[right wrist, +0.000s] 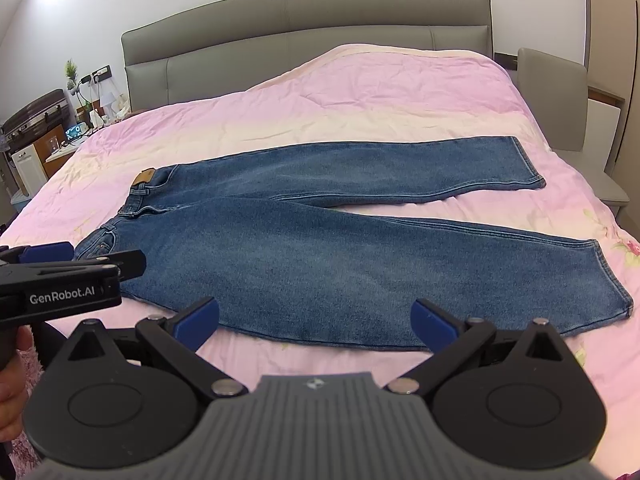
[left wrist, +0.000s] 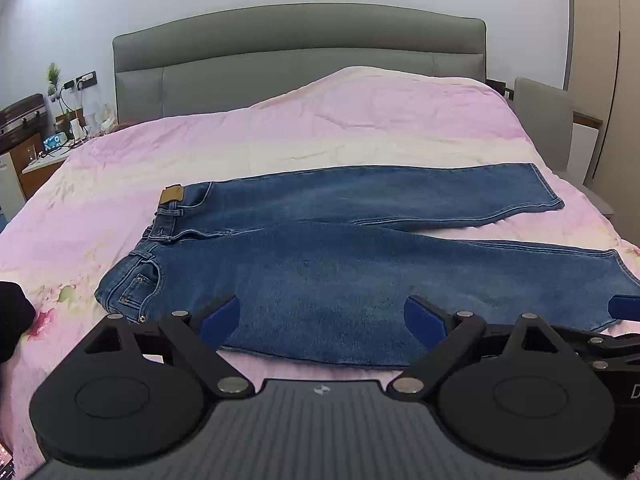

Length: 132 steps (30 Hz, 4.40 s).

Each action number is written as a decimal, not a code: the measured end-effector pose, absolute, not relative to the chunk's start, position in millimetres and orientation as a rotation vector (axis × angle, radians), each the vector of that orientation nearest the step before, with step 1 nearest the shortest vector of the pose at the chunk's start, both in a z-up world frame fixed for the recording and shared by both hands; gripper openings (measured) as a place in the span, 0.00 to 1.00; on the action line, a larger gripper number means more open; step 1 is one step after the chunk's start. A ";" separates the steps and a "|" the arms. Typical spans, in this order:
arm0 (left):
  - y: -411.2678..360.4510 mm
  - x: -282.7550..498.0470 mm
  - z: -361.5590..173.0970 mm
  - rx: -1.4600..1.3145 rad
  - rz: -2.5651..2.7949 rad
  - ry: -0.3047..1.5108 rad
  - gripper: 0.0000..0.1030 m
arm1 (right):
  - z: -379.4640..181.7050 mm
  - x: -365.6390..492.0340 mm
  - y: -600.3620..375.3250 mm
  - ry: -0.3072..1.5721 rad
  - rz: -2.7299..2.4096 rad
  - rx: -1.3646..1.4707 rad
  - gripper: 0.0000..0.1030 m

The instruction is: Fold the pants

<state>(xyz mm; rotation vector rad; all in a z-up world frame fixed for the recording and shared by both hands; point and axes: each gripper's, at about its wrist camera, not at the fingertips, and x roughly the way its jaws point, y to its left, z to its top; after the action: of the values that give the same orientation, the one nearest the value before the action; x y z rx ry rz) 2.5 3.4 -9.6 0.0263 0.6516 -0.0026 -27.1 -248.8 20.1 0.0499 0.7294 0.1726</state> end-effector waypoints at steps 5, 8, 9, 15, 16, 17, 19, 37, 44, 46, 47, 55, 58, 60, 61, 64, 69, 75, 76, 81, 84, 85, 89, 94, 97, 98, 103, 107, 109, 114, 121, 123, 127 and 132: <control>4.1 3.5 -10.6 0.020 -0.001 0.661 1.00 | 20.8 -27.4 -250.4 0.725 0.173 0.053 0.95; 3.5 4.0 -11.2 0.019 -0.002 0.666 1.00 | 21.0 -27.2 -251.0 0.725 0.172 0.055 0.95; 3.4 4.9 -11.2 0.019 -0.004 0.668 1.00 | 21.0 -27.5 -251.6 0.724 0.170 0.056 0.95; 1.4 6.6 -10.8 0.020 -0.004 0.675 1.00 | 21.2 -26.5 -254.5 0.724 0.159 0.065 0.95; 0.6 7.0 -10.9 0.021 -0.003 0.677 1.00 | 20.9 -26.3 -254.9 0.725 0.157 0.066 0.95; 0.0 6.5 -11.5 0.021 -0.003 0.677 1.00 | 20.5 -26.0 -255.2 0.726 0.156 0.067 0.95; -0.9 6.4 -11.6 0.021 -0.004 0.679 1.00 | 20.0 -25.7 -256.0 0.728 0.155 0.070 0.95; -5.7 8.8 -13.3 0.025 -0.012 0.698 1.00 | 18.7 -25.4 -255.1 0.736 0.138 0.079 0.95; -5.0 9.0 -13.0 0.018 -0.008 0.702 1.00 | 18.5 -24.2 -254.3 0.743 0.139 0.077 0.95; -5.1 8.8 -12.9 0.018 -0.008 0.703 1.00 | 19.1 -23.9 -254.0 0.743 0.140 0.076 0.95; -5.1 8.7 -12.9 0.018 -0.009 0.703 1.00 | 19.2 -23.6 -254.4 0.742 0.141 0.075 0.95; -5.1 9.5 -13.2 0.018 -0.013 0.707 1.00 | 19.0 -23.3 -255.0 0.748 0.133 0.074 0.95; -5.4 9.7 -13.3 0.018 -0.013 0.708 1.00 | 19.0 -22.7 -256.0 0.748 0.130 0.078 0.95; -5.8 9.1 -13.5 0.017 -0.014 0.709 1.00 | 18.8 -22.1 -256.1 0.748 0.130 0.079 0.95; -5.9 9.3 -13.3 0.017 -0.013 0.709 1.00 | 18.9 -21.7 -255.6 0.749 0.130 0.079 0.95; -6.8 9.5 -13.5 0.019 -0.013 0.711 1.00 | 19.0 -21.6 -255.8 0.749 0.128 0.081 0.95; -9.3 11.2 -14.6 0.026 -0.017 0.718 1.00 | 18.2 -21.4 -256.9 0.747 0.129 0.084 0.95; -2.6 19.2 -8.4 0.030 -0.075 0.741 0.95 | 19.2 -19.4 -265.1 0.713 0.128 0.064 0.95; -0.3 21.7 -6.6 0.041 -0.084 0.748 0.92 | 20.1 -18.1 -267.9 0.700 0.129 0.055 0.95; 8.7 34.9 2.8 0.146 -0.136 0.754 0.77 | 23.9 -3.6 -287.7 0.666 0.132 -0.042 0.95; 14.5 42.9 5.3 0.195 -0.172 0.733 0.64 | 18.3 10.5 -304.3 0.660 0.153 -0.119 0.95; 16.8 45.6 5.4 0.210 -0.186 0.721 0.61 | 15.4 15.4 -309.3 0.664 0.166 -0.141 0.95; 27.0 59.1 1.4 0.282 -0.207 0.706 0.60 | 2.7 42.1 -326.8 0.747 0.208 -0.241 0.93; 35.9 81.0 -18.2 0.382 -0.223 0.788 0.60 | -15.5 70.5 -334.5 0.865 0.264 -0.359 0.85; 40.4 92.2 -33.4 0.490 -0.353 0.849 0.60 | -30.7 84.5 -335.9 0.944 0.301 -0.413 0.81; 43.0 94.7 -38.2 0.527 -0.378 0.856 0.62 | -36.1 88.7 -337.4 0.969 0.312 -0.423 0.81; 56.9 103.1 -67.8 0.745 -0.505 0.920 0.70 | -56.5 108.0 -347.3 1.100 0.343 -0.418 0.75; 66.5 106.4 -99.7 0.942 -0.577 0.989 0.72 | -70.8 116.0 -351.7 1.176 0.359 -0.427 0.75; 74.2 110.8 -116.4 1.010 -0.598 1.040 0.73 | -77.8 119.6 -354.3 1.215 0.358 -0.431 0.75; 93.1 120.7 -156.5 1.169 -0.534 1.107 0.74 | -90.7 130.7 -369.5 1.283 0.316 -0.422 0.75; 102.1 132.5 -181.1 1.277 -0.385 1.061 0.83 | -87.3 136.6 -425.1 1.311 0.234 -0.390 0.75; 99.8 127.9 -181.8 1.292 -0.393 1.050 0.73 | -84.2 133.1 -442.3 1.328 0.235 -0.409 0.75; 94.5 124.6 -174.5 1.253 -0.359 1.018 0.44 | -84.1 120.7 -467.5 1.370 0.276 -0.477 0.75; 91.5 122.2 -152.2 1.148 -0.277 0.967 0.28 | -96.4 113.2 -480.3 1.360 0.289 -0.529 0.75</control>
<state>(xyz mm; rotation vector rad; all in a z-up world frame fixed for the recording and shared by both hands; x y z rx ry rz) 122.2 91.5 -152.2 1.1479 0.9671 -0.2767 113.2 -480.3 -96.4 -0.5293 1.3601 0.2886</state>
